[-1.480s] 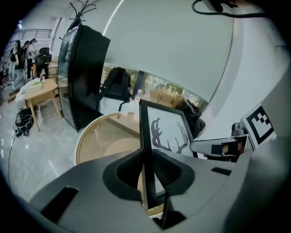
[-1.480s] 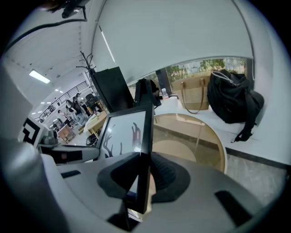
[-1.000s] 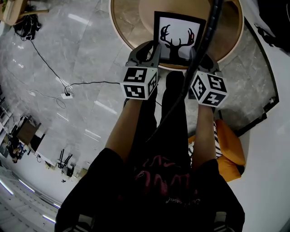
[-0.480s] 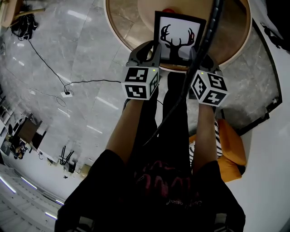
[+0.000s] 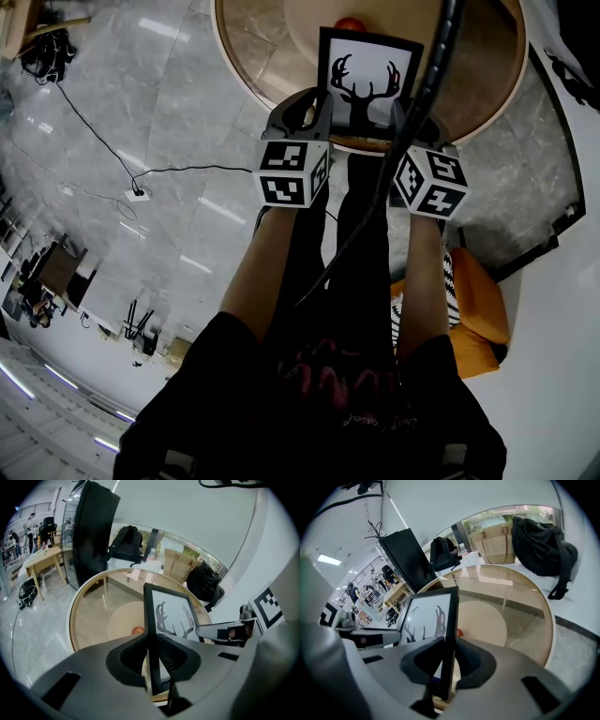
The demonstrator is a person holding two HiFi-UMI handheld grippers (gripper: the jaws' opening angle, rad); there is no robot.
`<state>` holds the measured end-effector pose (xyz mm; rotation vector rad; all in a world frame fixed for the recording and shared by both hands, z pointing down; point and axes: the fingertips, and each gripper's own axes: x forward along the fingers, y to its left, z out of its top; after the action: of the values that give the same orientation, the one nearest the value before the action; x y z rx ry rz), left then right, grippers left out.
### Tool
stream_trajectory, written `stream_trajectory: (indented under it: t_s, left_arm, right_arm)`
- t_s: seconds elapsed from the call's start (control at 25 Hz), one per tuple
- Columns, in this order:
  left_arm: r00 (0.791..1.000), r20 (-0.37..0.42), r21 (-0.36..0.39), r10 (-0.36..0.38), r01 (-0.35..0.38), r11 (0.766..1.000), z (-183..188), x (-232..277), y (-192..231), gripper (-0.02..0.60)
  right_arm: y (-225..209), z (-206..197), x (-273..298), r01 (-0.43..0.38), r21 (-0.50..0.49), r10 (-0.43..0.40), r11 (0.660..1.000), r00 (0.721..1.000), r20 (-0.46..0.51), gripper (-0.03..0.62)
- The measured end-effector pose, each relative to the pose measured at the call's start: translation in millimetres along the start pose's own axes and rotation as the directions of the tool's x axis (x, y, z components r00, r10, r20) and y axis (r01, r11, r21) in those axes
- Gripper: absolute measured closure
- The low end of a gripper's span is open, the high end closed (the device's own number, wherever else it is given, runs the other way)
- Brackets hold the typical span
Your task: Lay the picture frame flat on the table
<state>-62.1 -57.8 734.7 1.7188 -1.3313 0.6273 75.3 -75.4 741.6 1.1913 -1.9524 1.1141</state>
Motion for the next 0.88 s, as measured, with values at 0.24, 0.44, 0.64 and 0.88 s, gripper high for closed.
stream_trajectory:
  t_s: [0.24,0.44,0.64,0.88]
  left_arm:
    - [1.000,-0.017,0.004,0.006,-0.006,1.000,-5,7,1,0.512]
    - [0.999,-0.037,0.000,0.012,-0.012,1.000,-9,11,2,0.512]
    - [0.999,-0.048,0.003,0.021,-0.021,1.000,-10,16,5,0.512]
    - [0.997,-0.075,-0.002,0.028,-0.029,1.000,-15,20,7,0.511]
  right_arm:
    - [-4,-6,6,0.010,0.003,-0.010,1.000,1.000,-0.020,0.513]
    - [-6,-10,10,0.014,0.008,-0.013,1.000,0.999,-0.040,0.513]
    - [-7,-12,15,0.018,0.015,-0.017,1.000,0.998,-0.053,0.513]
    - [-8,-15,20,0.024,0.017,-0.023,1.000,0.997,-0.072,0.513]
